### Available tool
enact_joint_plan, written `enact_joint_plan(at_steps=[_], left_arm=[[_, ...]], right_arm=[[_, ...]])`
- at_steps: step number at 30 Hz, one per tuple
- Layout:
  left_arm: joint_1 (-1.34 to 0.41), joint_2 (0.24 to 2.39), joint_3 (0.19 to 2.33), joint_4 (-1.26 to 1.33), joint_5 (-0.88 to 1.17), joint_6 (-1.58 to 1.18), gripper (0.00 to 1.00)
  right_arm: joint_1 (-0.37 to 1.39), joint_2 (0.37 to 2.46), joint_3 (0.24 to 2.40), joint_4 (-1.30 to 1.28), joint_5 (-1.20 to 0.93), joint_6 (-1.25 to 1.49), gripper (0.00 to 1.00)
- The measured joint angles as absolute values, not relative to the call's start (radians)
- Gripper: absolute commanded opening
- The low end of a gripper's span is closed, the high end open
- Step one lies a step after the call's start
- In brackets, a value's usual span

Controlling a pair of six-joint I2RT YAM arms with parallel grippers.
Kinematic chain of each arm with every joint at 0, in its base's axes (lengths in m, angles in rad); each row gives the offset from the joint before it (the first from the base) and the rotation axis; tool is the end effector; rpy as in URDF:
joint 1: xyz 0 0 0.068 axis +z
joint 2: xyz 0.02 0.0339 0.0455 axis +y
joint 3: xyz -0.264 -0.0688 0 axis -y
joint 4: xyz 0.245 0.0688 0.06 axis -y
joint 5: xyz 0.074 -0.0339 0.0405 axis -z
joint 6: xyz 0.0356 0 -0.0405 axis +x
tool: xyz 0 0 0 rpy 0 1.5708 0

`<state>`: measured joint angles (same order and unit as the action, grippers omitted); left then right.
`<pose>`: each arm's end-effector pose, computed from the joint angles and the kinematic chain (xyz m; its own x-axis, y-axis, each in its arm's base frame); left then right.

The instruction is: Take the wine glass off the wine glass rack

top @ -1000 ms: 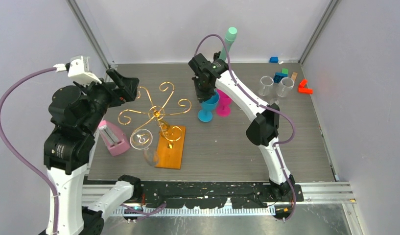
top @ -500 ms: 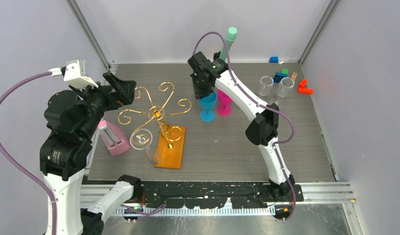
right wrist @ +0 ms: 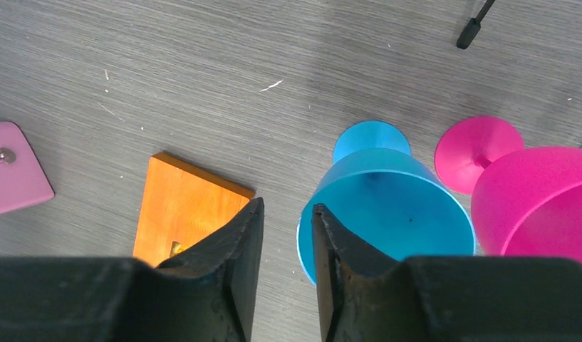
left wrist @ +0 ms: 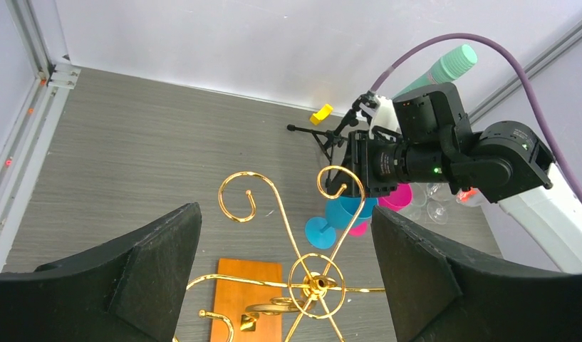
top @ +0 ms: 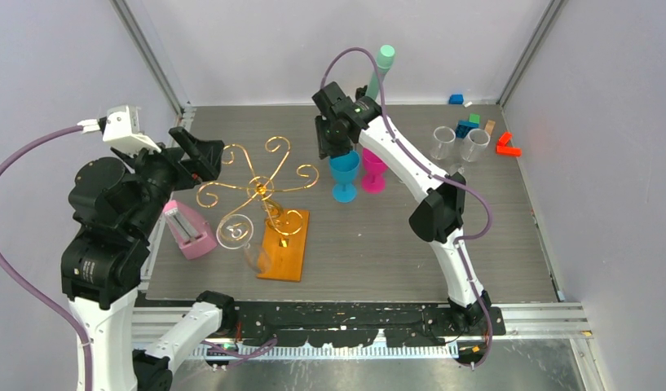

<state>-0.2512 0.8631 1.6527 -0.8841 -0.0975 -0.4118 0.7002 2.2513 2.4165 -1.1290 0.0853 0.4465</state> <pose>0.0854 -0.0183 0.5200 -0.1452 -0.3740 -0.9160 0.1041 0.9149 -0.3901 0.3693 0.3072 0.3283 -0.8277 -0.1348 -0.5447 -0.2743 0.9440 0.1832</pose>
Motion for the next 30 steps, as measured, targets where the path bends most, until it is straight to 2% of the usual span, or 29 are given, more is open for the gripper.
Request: enact_joint_plan(at_steps=[7,14,18,21,25,30], left_arm=[[-0.251,0.848,1.653,-0.893,-0.097,-0.415,0.92],[-0.251,0.842,1.653,-0.896,-0.097,-0.438,0.92],[-0.251,0.834,1.653,-0.898,-0.094,-0.470,0.91],[-0.251,0.825,1.653,-0.912,-0.087,-0.503,0.91],[-0.251,0.789,1.648,-0.952,-0.065,-0.545,0.91],[-0.251,0.694,1.597,-0.973,-0.049,-0.552,0.91]], right_arm=[[0.706,2.119,2.348,-1.095,0.089,0.471,0.45],[0.707,1.712,2.084,-0.926,0.047,0.555,0.49],[0.708,1.459,1.877,-0.756,-0.061,0.645,0.51],[0.722,1.349,1.781,-0.644,-0.166,0.731,0.51],[0.818,1.309,1.718,-0.530,-0.263,0.813,0.52],[1.003,1.343,1.699,-0.512,-0.285,0.844,0.54]])
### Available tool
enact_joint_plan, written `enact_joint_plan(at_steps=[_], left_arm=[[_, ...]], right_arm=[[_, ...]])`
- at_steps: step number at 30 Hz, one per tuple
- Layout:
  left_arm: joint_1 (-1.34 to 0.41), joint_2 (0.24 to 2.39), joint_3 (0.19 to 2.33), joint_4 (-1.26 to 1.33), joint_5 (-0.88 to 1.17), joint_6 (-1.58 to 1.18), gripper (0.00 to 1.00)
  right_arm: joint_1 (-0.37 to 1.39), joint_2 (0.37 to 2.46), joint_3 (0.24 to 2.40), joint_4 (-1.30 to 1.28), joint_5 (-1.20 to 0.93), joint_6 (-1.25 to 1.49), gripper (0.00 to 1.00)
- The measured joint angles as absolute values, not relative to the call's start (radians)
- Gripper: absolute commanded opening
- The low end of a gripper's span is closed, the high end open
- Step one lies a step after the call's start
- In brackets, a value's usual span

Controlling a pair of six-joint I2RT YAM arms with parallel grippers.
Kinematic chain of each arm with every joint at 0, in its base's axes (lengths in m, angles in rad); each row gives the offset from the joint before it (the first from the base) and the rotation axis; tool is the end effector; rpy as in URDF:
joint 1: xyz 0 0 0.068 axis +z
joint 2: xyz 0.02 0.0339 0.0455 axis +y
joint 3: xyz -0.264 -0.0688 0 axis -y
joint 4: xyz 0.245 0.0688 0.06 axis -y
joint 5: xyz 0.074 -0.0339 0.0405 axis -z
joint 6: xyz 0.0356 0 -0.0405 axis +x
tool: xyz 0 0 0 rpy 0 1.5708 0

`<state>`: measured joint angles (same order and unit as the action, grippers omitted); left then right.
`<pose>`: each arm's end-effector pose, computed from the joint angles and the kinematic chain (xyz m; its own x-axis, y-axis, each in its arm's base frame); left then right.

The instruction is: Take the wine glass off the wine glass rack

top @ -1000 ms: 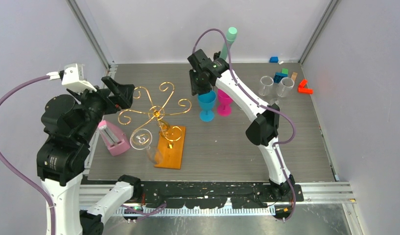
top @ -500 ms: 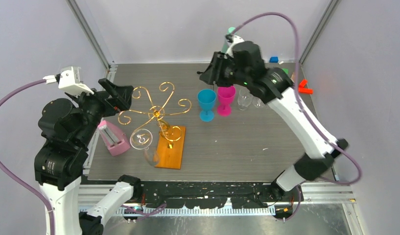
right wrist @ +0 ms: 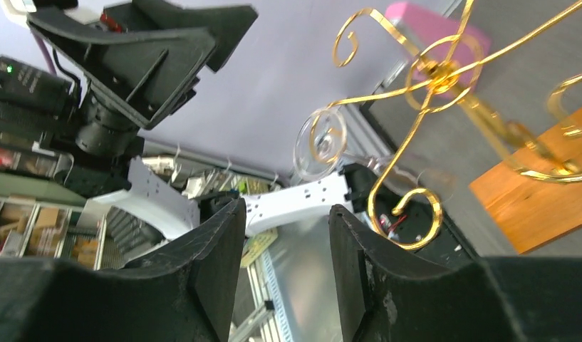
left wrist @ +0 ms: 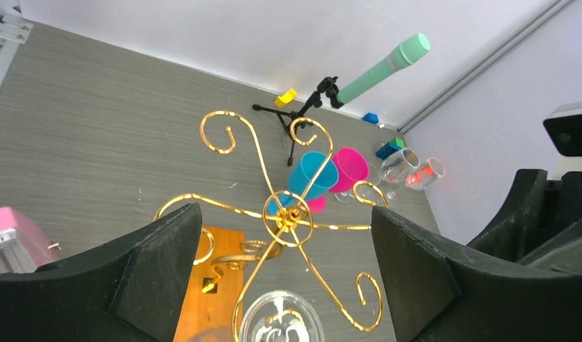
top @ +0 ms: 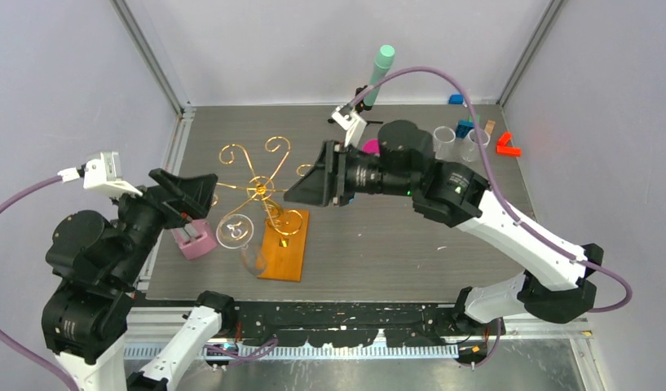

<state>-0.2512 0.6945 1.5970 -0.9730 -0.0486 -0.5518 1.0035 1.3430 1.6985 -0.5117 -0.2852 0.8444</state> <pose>0.0306 -0.0061 0.5042 -0.1637 -0.4986 -0.8513 0.1357 0.8433 -0.5200 0.1399 0.2382 0.4954 -0.7722 0.1231 -0.6234 -0.5742 0.2849 0.7675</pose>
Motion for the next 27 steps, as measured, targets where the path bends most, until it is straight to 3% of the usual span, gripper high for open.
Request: enact_joint_plan(at_steps=[11,17,27], left_arm=[[-0.251,0.655,1.475,-1.007,-0.013,-0.509,0.91],[-0.251,0.638,1.431,-0.992,-0.055,-0.489,0.91],[-0.251,0.554,1.383,-0.945,-0.193,-0.489,0.91]], right_arm=[[1.268,1.454,1.703,-0.591,-0.078,0.859,0.58],[1.273,1.492,1.687,-0.574,-0.011,0.906,0.52],[1.281,1.544,1.641,-0.448,0.031,1.032,0.52]])
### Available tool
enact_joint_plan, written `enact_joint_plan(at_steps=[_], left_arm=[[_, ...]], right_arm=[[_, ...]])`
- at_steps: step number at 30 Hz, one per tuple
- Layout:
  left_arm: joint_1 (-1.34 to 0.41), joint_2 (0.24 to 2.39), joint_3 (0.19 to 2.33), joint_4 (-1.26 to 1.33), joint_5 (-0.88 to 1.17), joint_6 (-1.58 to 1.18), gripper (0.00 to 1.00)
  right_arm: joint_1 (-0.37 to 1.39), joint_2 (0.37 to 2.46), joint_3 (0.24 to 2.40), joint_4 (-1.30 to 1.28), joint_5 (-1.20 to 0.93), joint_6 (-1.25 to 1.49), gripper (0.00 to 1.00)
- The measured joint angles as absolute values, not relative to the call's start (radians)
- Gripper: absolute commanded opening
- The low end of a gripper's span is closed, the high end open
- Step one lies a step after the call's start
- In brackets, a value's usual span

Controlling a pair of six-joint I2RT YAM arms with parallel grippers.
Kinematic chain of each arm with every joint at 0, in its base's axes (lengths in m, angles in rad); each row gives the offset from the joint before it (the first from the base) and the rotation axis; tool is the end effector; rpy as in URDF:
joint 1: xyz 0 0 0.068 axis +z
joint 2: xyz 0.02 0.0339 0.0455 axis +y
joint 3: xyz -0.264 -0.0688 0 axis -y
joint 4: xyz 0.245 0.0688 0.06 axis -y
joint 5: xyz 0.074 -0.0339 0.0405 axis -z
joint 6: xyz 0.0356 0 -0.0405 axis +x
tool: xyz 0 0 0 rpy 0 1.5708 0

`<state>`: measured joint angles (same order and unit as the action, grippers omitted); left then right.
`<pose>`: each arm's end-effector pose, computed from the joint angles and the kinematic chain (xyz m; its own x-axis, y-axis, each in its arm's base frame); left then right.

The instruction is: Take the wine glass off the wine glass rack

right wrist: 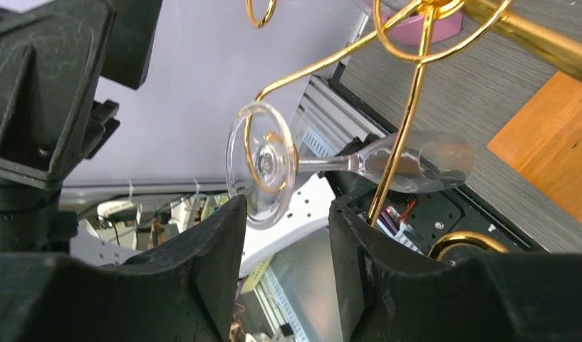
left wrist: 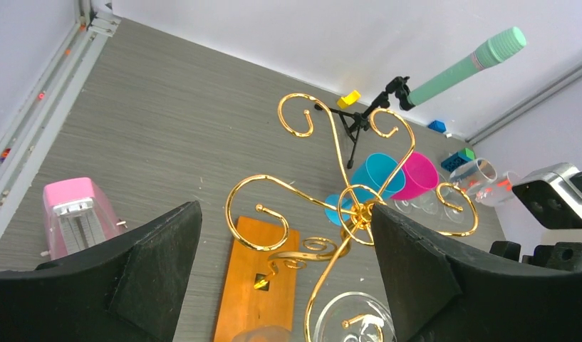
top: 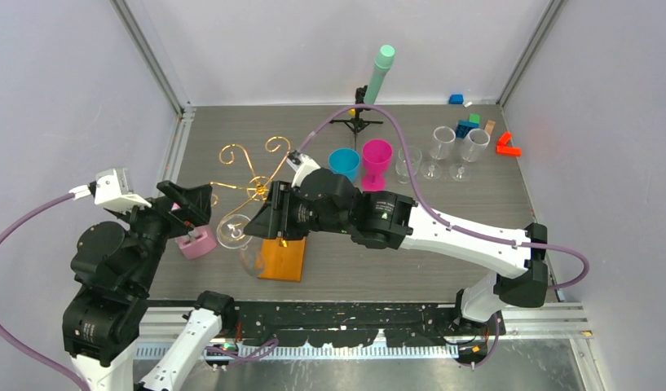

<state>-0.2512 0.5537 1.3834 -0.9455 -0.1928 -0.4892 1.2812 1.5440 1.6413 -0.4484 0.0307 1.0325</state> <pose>0.0257 0.0004 0.4610 -0.1268 -0.4436 -0.8872 0.0000 0.8944 -0.4472 0.1021 0.3388 0.4232 -0.8657 0.0998 -0.4905 -0.4025 0.4435 0.8008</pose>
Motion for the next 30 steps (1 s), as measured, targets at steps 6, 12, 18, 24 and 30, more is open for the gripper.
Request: enact_joint_plan(at_steps=[6,12,18,24,30], left_arm=[[-0.251,0.554,1.383,-0.938,-0.223,-0.490,0.91],[-0.251,0.545,1.383,-0.939,-0.244,-0.490,0.91],[-0.251,0.542,1.386,-0.941,-0.252,-0.489,0.91],[-0.251,0.535,1.386,-0.943,-0.252,-0.490,0.91],[-0.251,0.518,1.386,-0.944,-0.252,-0.490,0.91]], right_arm=[[1.281,1.551,1.642,-0.429,0.071,1.095,0.50],[1.281,1.588,1.646,-0.414,0.072,1.118,0.39],[1.281,1.591,1.645,-0.386,0.065,1.135,0.25],[1.281,1.591,1.638,-0.372,0.062,1.143,0.06],[1.280,1.591,1.629,-0.359,0.062,1.158,0.00]])
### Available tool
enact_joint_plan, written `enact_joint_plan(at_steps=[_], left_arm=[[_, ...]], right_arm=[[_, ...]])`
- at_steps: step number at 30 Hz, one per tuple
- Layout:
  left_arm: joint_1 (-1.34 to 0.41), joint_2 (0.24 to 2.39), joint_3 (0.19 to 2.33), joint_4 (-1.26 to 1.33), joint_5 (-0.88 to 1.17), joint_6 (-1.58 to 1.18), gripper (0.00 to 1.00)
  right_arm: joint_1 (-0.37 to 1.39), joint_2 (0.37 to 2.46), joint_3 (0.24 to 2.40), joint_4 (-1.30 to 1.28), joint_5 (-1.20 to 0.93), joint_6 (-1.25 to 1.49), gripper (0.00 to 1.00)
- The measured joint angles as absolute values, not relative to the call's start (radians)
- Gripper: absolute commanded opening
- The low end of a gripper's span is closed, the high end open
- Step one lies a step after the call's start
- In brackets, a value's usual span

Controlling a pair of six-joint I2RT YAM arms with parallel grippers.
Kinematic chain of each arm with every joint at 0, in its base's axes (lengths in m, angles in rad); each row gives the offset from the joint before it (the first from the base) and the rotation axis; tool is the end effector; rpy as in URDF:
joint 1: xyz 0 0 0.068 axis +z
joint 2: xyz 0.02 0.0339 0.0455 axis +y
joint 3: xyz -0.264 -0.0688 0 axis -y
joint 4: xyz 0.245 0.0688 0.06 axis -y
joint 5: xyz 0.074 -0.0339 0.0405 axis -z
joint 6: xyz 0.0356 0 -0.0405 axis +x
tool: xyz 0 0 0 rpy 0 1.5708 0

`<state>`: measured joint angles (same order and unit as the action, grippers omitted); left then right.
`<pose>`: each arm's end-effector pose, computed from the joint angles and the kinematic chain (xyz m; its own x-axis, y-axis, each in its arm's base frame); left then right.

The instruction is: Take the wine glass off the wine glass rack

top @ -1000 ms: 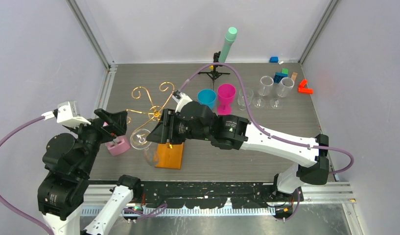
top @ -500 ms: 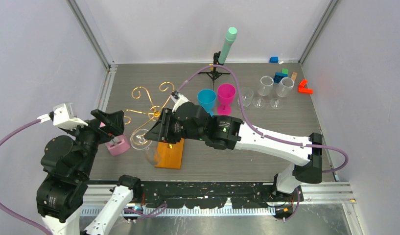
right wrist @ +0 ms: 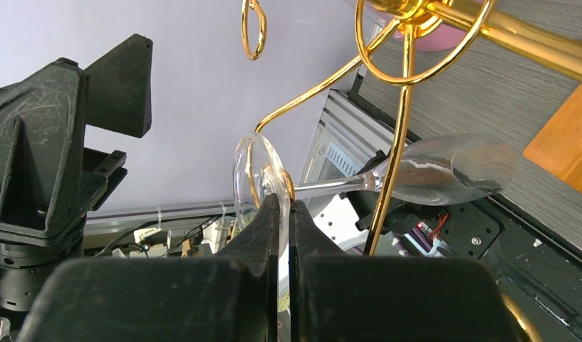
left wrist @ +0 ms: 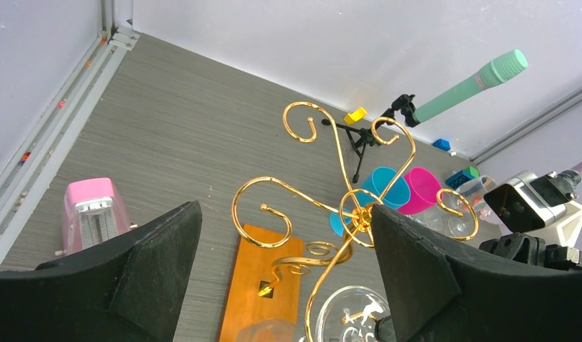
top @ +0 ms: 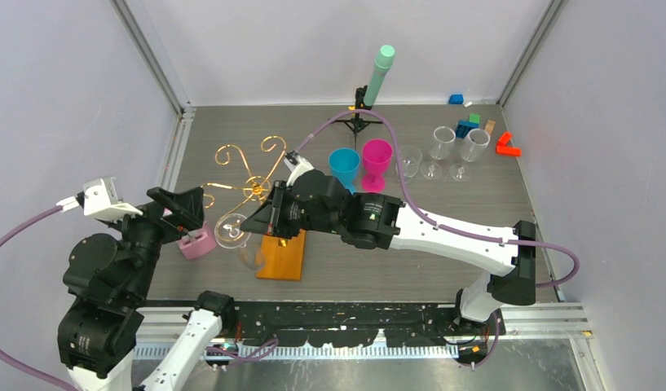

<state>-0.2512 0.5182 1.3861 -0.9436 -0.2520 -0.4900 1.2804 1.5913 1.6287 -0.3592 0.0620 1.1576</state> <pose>0.0133 0.0058 0.4618 -0.0646 -0.4540 -0.8887 -0.0346 0.8910 -0.4526 0.1086 0.3557 0.4119 -0.8968 0.1916 -0.3989 -0.2943 0.4149 0.8610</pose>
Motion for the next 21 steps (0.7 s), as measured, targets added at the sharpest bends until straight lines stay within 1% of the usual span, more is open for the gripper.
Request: enact_joint_plan(at_steps=[2,3,4,6,9,16,18,19,21], left_arm=[[-0.251,0.516,1.386,-0.944,-0.252,-0.490,0.91],[-0.251,0.516,1.386,-0.944,-0.252,-0.491,0.91],[-0.251,0.516,1.386,-0.944,-0.252,-0.491,0.91],[-0.251,0.516,1.386,-0.944,-0.252,-0.493,0.91],[-0.251,0.516,1.386,-0.944,-0.252,-0.494,0.91],[-0.251,0.516,1.385,-0.942,-0.252,-0.494,0.91],[-0.251,0.516,1.381,-0.941,-0.252,-0.494,0.91],[-0.251,0.516,1.378,-0.941,-0.252,-0.494,0.91],[-0.251,0.516,1.374,-0.941,-0.252,-0.494,0.91]], right_arm=[[1.280,1.591,1.629,-0.359,0.063,1.156,0.03],[1.280,1.591,1.629,-0.359,0.064,1.155,0.05],[1.280,1.591,1.629,-0.359,0.064,1.154,0.10],[1.280,1.591,1.629,-0.360,0.066,1.152,0.15],[1.280,1.590,1.629,-0.360,0.067,1.136,0.17],[1.280,1.590,1.655,-0.398,0.073,1.078,0.17],[1.280,1.590,1.665,-0.414,0.074,1.060,0.19],[1.280,1.590,1.670,-0.420,0.074,1.051,0.23],[1.280,1.591,1.680,-0.430,0.075,1.036,0.27]])
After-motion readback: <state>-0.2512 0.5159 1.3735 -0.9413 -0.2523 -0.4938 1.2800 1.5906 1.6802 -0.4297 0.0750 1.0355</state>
